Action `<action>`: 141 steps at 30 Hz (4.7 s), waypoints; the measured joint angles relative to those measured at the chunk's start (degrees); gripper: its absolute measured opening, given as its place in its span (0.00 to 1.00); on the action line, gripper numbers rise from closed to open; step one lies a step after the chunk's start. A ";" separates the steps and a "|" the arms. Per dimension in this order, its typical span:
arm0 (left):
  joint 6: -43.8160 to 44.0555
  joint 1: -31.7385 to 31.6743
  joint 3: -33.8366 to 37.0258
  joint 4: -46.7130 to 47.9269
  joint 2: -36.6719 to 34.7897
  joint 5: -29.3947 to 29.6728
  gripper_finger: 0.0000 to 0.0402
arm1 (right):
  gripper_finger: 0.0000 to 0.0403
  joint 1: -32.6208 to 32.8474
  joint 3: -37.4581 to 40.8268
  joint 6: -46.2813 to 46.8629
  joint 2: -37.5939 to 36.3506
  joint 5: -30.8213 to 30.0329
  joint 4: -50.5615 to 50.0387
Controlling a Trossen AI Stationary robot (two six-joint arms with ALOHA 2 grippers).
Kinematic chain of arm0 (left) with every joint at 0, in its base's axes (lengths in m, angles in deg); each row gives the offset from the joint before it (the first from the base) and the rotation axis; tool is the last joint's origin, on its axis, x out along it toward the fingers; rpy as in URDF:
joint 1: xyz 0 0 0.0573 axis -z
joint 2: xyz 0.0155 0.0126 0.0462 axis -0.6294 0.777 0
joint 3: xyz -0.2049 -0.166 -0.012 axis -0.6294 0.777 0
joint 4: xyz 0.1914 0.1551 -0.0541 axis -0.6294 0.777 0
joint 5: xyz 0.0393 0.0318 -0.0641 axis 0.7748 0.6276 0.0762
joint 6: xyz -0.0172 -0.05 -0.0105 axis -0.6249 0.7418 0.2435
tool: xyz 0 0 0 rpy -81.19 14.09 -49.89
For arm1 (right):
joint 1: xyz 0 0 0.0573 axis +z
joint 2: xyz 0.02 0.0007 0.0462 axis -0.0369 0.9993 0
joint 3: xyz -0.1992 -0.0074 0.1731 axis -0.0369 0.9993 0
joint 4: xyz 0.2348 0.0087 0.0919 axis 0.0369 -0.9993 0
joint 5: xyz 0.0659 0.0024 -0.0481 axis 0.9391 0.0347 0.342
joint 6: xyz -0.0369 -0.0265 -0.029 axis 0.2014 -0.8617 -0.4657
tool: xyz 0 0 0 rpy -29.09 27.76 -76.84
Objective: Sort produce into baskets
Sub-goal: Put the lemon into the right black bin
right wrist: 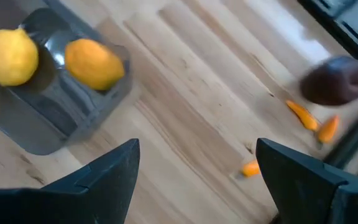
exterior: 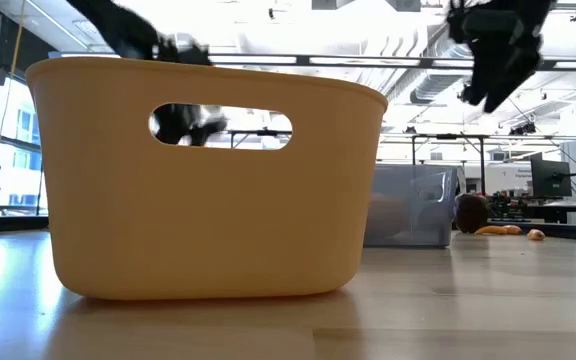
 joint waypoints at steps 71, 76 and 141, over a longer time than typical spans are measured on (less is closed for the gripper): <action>-31.45 74.34 -10.68 25.01 6.02 -29.07 0.62 | 0.77 0.00 0.00 4.99 -9.34 9.28 16.42; -35.40 76.01 -5.86 24.41 6.00 -29.32 0.62 | 0.77 0.00 0.00 4.60 -7.77 9.08 16.41; -29.02 74.44 -2.37 26.23 6.00 -25.13 0.76 | 0.77 -0.02 0.00 -1.89 -0.04 10.09 16.38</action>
